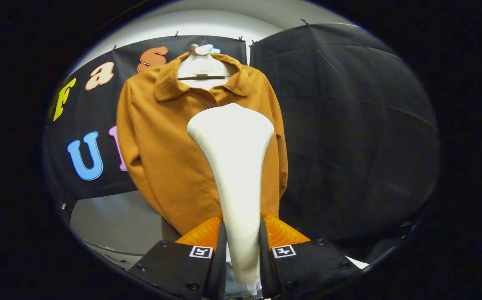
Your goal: Iron the clothes twice with a garment steamer, once on the left side and once on the right side.
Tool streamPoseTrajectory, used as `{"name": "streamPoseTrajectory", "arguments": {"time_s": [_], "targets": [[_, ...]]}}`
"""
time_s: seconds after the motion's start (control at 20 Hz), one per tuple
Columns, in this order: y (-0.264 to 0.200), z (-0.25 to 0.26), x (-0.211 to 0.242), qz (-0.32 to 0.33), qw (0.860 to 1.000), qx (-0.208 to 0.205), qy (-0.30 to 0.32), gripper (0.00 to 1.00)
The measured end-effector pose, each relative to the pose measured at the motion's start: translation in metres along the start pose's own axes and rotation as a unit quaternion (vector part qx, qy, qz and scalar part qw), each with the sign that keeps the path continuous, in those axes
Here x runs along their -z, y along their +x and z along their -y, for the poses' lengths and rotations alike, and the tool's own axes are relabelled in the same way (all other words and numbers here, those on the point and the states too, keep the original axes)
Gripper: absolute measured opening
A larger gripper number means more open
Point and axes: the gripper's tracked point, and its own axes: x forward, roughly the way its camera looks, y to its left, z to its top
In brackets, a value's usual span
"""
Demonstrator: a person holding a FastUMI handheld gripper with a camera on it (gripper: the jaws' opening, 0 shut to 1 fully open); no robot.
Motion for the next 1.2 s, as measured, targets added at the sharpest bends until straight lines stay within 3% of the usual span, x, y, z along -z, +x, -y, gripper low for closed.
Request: {"name": "streamPoseTrajectory", "arguments": {"time_s": [0.2, 0.7, 0.9, 1.2], "targets": [[-0.047, -0.064, -0.016, 0.039, 0.998, -0.037, -0.014, 0.37], [-0.167, -0.213, 0.013, 0.068, 0.986, -0.145, -0.050, 0.37], [-0.208, -0.245, 0.032, 0.067, 0.982, -0.170, -0.054, 0.36], [-0.240, -0.255, 0.051, 0.059, 0.981, -0.176, -0.052, 0.37]]}}
